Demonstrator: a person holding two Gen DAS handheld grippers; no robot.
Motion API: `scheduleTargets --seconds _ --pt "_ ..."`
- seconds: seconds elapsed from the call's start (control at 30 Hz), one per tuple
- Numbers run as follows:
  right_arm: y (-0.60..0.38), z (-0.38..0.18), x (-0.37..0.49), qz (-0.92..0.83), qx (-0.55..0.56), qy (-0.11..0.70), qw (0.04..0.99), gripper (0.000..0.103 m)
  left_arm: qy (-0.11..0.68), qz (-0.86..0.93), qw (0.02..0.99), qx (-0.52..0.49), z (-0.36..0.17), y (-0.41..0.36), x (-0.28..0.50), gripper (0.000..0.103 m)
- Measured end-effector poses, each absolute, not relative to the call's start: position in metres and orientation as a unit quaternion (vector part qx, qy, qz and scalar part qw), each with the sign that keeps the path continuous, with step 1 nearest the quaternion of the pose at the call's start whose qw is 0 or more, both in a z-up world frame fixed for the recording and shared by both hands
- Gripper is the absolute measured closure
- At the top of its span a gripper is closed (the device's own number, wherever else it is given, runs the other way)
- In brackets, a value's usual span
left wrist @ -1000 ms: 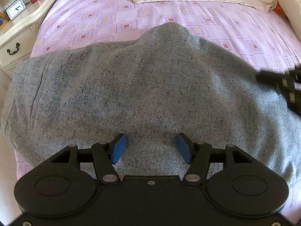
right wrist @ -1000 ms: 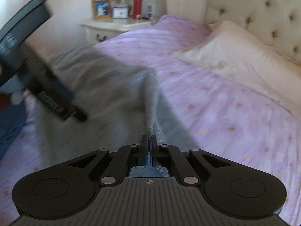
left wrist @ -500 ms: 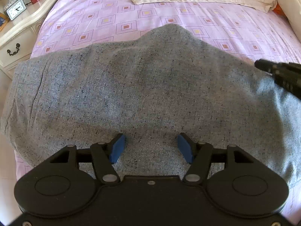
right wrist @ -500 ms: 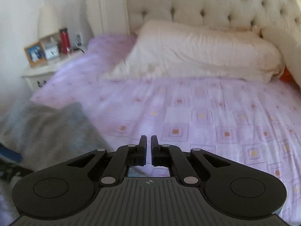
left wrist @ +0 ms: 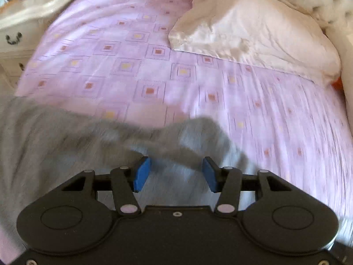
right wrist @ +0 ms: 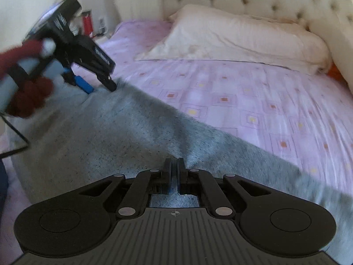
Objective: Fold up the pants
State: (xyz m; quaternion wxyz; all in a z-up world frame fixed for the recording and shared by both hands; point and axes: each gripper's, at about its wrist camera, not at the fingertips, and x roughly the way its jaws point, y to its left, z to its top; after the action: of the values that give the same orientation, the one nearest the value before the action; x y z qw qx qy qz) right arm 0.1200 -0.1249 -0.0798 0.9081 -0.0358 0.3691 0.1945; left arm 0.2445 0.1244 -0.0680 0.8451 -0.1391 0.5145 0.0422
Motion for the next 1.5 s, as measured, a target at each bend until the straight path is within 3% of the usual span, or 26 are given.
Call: scheduleTargets --seconds 0.13,0.23,0.4,0.53,0.6,0.8,1.0,1.1,1.13,1.2,1.27,1.5 --pt "-0.137 -0.067 0.108 0.164 -0.033 0.356 0.919 0.099 0.498 0.077 0.862 -0.059 -0.082 0.113 0.268 0.04" --pt "-0.16 -0.065 0.103 0.128 -0.035 0.357 0.925 0.099 0.496 0.08 0.864 -0.038 -0.072 0.104 0.263 0.047" --pt "-0.234 -0.073 0.112 0.001 -0.006 0.397 0.918 0.099 0.477 0.048 0.877 -0.034 -0.054 0.08 0.211 0.048" --pt "-0.316 -0.079 0.114 -0.095 0.047 0.393 0.914 0.098 0.526 -0.005 0.85 -0.028 -0.077 0.053 0.17 0.046" --pt "-0.347 -0.081 0.116 -0.133 0.052 0.397 0.907 0.098 0.515 0.002 0.857 -0.007 -0.085 0.044 0.154 0.043" --pt "-0.398 -0.053 0.074 -0.117 0.103 0.378 0.912 0.098 0.509 0.026 0.86 0.027 -0.08 0.022 0.139 0.046" --pt "-0.385 -0.076 0.016 -0.083 0.042 0.457 0.884 0.097 0.505 -0.024 0.863 0.011 -0.066 -0.001 0.122 0.045" --pt "-0.388 -0.068 -0.008 -0.088 0.066 0.421 0.9 0.096 0.521 -0.047 0.852 0.028 -0.077 -0.02 0.116 0.045" --pt "-0.393 -0.066 -0.016 -0.095 0.096 0.412 0.901 0.093 0.53 -0.051 0.846 0.033 -0.083 -0.024 0.114 0.045" --pt "-0.402 -0.064 -0.026 -0.113 0.139 0.397 0.9 0.061 0.531 -0.05 0.844 0.061 -0.092 -0.034 0.109 0.042" --pt "-0.413 -0.064 -0.035 -0.13 0.185 0.389 0.893 0.051 0.518 -0.047 0.849 0.093 -0.094 -0.042 0.104 0.042" --pt "-0.464 -0.089 -0.044 -0.151 0.372 0.335 0.852 0.046 0.536 -0.04 0.841 0.063 -0.094 -0.034 0.116 0.04"
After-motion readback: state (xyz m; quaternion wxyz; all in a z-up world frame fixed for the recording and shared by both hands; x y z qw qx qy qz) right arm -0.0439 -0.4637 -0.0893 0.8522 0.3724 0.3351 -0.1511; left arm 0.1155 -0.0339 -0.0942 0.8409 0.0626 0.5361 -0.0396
